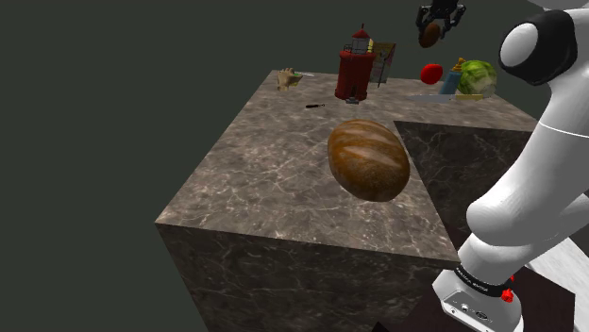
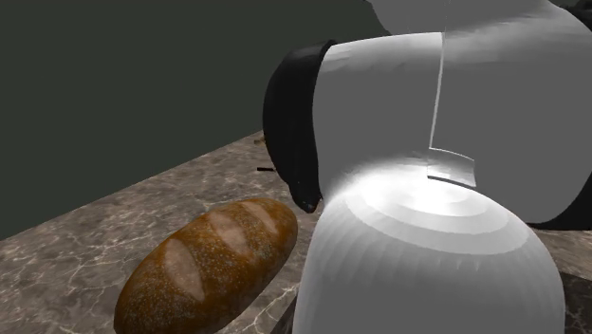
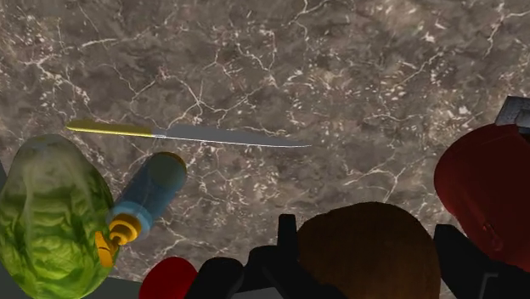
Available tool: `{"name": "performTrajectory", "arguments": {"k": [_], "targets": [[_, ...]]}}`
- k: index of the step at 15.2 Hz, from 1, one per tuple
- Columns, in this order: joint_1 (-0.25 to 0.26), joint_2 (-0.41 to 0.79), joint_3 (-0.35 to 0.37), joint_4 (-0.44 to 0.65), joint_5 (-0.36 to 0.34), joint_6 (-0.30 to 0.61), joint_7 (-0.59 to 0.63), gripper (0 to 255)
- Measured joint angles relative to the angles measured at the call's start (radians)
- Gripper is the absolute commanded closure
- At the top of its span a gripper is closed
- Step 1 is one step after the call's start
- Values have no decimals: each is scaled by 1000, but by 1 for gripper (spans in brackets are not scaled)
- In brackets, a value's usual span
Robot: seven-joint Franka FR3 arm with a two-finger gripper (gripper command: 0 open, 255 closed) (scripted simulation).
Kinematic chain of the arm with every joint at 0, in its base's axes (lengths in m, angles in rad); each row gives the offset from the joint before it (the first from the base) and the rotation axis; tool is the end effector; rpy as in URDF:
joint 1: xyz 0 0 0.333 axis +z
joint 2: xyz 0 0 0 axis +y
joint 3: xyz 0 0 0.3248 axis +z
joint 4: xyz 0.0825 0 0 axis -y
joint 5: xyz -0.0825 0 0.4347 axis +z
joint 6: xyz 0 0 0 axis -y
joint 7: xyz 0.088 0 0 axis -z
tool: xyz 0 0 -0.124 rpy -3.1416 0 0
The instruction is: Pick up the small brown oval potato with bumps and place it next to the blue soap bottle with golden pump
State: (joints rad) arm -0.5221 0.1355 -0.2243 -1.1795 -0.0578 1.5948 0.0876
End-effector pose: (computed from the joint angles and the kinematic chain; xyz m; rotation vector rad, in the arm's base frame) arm 0.4762 -0.4316 0.7410 2.6936 -1.1942 0.3560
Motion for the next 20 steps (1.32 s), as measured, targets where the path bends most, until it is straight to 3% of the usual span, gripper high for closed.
{"name": "performTrajectory", "arguments": {"k": [9,20], "targets": [[-177,151,-80,201,123,-46,-220,255],[-149,43,-78,-112,87,163,-216,255]]}}
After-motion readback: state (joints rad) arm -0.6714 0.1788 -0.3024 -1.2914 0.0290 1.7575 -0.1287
